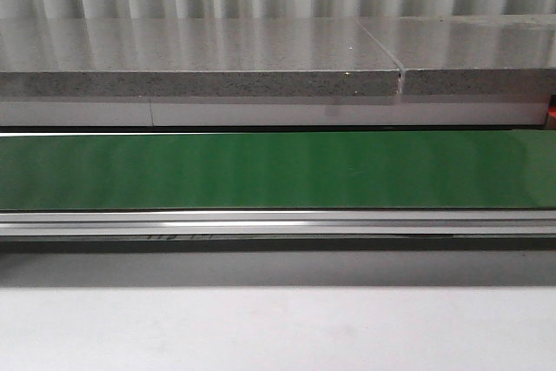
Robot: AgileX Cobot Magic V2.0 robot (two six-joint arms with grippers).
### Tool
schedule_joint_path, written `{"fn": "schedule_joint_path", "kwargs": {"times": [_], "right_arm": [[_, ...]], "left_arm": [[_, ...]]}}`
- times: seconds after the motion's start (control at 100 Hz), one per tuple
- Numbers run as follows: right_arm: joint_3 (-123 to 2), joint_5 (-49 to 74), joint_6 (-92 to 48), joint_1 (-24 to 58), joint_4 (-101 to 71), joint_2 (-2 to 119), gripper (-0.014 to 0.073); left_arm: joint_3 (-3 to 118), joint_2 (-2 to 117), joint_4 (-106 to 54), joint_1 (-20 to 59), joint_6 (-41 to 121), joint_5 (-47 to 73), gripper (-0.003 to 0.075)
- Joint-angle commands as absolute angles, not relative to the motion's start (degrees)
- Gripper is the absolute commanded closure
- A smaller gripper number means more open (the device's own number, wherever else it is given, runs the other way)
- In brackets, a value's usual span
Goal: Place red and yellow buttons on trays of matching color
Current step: 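Move the left gripper down toward the remaining buttons in the cluster, then set the grasped red button on the belt and open the left gripper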
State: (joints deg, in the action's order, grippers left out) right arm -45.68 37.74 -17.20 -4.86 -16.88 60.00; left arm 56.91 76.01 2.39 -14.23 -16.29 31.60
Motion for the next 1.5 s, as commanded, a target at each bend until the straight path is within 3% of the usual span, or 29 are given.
{"fn": "schedule_joint_path", "kwargs": {"times": [0.0,0.28,0.82,0.87,0.94,1.11,1.18,1.37,1.49], "right_arm": [[-47.0,35.2,-18.0,-4.8,-17.8,58.8,0.0662],[-47.0,35.2,-18.0,-4.8,-17.8,58.8,0.0662],[-47.0,35.3,-18.0,-4.8,-17.8,58.8,0.0662],[-47.0,35.3,-18.0,-4.8,-17.8,58.8,0.0662],[-47.0,35.3,-18.0,-4.8,-17.8,58.8,0.0662],[-47.0,35.3,-18.0,-4.8,-17.8,58.8,0.0662],[-47.0,35.3,-18.0,-4.8,-17.8,58.8,0.0662],[-47.0,35.3,-18.0,-4.8,-17.8,58.8,0.0662],[-47.0,35.3,-18.0,-4.8,-17.8,58.8,0.0662]], "left_arm": [[61.0,73.8,1.9,-10.9,-13.5,32.3,0.0740],[64.1,77.8,1.9,-2.7,-10.7,35.5,0.0740],[64.1,87.7,1.2,-1.8,-8.9,40.2,0.0729],[64.1,87.7,1.0,-1.8,-8.9,40.6,0.0692],[64.2,87.7,1.0,-1.7,-8.8,41.0,0.0583],[64.4,87.7,0.0,-0.1,-6.7,40.9,0.0125],[65.2,87.7,0.0,1.2,-6.3,41.5,0.0012],[68.7,86.9,0.0,5.3,-4.8,42.9,0.0080],[69.6,85.2,0.0,7.0,-4.8,43.0,0.0081]]}}
